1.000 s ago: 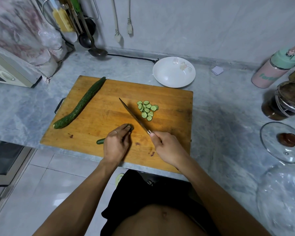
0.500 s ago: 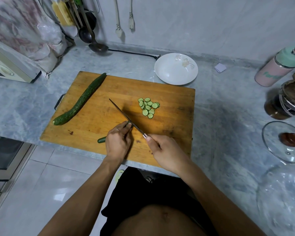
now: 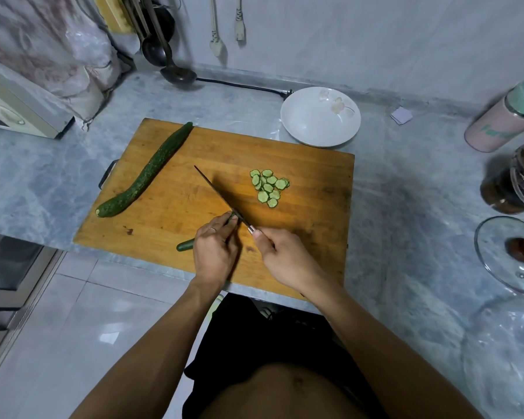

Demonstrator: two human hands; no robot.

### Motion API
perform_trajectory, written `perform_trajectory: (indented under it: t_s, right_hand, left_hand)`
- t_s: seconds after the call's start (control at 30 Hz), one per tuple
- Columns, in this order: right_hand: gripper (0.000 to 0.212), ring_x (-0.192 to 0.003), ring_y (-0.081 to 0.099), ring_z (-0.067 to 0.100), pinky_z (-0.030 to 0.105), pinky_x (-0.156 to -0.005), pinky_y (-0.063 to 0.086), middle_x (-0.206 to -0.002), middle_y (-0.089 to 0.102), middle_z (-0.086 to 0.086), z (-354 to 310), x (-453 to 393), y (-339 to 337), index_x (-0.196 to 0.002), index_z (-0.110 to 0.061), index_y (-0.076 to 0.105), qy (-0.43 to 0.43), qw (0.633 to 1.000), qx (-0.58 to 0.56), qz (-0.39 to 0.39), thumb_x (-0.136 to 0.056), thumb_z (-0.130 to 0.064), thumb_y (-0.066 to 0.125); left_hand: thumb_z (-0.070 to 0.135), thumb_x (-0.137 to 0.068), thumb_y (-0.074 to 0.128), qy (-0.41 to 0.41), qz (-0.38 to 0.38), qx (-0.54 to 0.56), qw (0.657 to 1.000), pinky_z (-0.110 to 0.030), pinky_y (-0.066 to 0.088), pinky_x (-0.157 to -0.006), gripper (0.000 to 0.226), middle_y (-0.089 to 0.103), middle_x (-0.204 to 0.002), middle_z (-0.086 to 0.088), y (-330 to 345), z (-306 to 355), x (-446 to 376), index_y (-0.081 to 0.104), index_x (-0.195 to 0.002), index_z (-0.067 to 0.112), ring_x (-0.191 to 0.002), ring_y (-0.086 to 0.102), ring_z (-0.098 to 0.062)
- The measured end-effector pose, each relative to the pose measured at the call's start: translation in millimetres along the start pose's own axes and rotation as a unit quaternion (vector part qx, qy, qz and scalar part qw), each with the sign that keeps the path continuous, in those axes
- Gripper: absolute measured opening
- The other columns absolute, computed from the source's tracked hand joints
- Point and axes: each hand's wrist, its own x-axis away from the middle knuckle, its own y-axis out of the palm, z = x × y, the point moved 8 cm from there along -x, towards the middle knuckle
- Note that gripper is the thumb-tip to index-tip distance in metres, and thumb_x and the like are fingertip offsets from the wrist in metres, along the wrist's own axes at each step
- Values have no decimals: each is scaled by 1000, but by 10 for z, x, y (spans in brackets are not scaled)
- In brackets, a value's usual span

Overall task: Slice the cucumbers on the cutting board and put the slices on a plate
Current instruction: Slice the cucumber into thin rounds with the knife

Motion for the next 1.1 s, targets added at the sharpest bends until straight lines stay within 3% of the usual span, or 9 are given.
perform_trajectory:
  t_s: [0.2,0.37,0.47,0.63,0.7,0.77,0.83,1.0,1.1]
  right_hand:
    - [41,-55,45,15,36,-56,39,-68,52,5,163,-40,-72,-90,-11,58,44,998,-48,11,-107,-41,36]
    - [38,-42,41,4,26,-47,34,-68,52,5,194,59,-173,-88,-18,59,47,997,-64,0,-107,-41,36]
    - [39,-39,42,2,19,-42,32,-60,49,-1,99,137,-218,-72,-28,50,22,998,-66,-7,-108,-38,36]
    - [41,-47,42,15,38,-51,38,-62,48,6,-26,196,-192,-70,-24,48,-15,999,-48,-18,-107,-40,37]
    - [42,-56,51,28,40,-55,41,-61,48,4,-55,210,-170,-69,-34,54,-25,999,-28,-19,-107,-40,37]
    - [49,-62,56,28,35,-55,35,-60,47,0,-89,220,-167,-63,-54,54,-35,999,-11,-15,-107,-39,37]
    - [52,-65,58,27,33,-56,35,-58,46,-5,-94,220,-167,-62,-58,51,-34,999,1,-12,-107,-38,37]
    - [40,-64,56,32,37,-56,37,-63,51,11,-48,224,-216,-71,-24,50,-30,999,6,-13,-107,-36,37]
    - [43,-54,47,22,32,-55,34,-65,51,11,9,214,-299,-77,-11,49,-10,1000,-6,-10,-107,-38,35]
  left_hand:
    - [1,-84,68,-25,6,24,999,-33,52,-89,25,70,-114,-15,-118,48,-41,73,-109,2,-100,68,-29]
    - [13,-88,66,-24,0,12,1000,-33,55,-84,24,70,-115,-12,-144,6,-44,73,-109,4,-97,69,-27]
    - [18,-87,61,-32,-6,10,999,-35,56,-84,28,70,-113,-13,-139,8,-47,74,-107,3,-95,70,-28]
    - [15,-86,60,-35,-11,18,999,-38,55,-89,28,70,-113,-15,-130,32,-31,74,-106,1,-98,69,-29]
    - [14,-86,62,-34,-11,16,999,-38,56,-88,27,70,-113,-15,-114,25,-20,74,-106,2,-98,69,-29]
    - [12,-85,62,-34,-10,19,999,-39,56,-88,26,70,-114,-16,-105,10,-13,74,-106,2,-99,69,-29]
    - [11,-85,63,-35,-11,20,999,-40,56,-88,26,69,-114,-16,-102,0,-7,74,-106,2,-100,69,-29]
    - [7,-84,65,-51,-3,34,998,-39,53,-93,24,70,-113,-16,-119,10,-25,73,-106,1,-100,69,-29]
    - [5,-84,69,-41,0,13,999,-34,53,-87,22,71,-111,-14,-158,2,-60,74,-105,3,-97,69,-27]
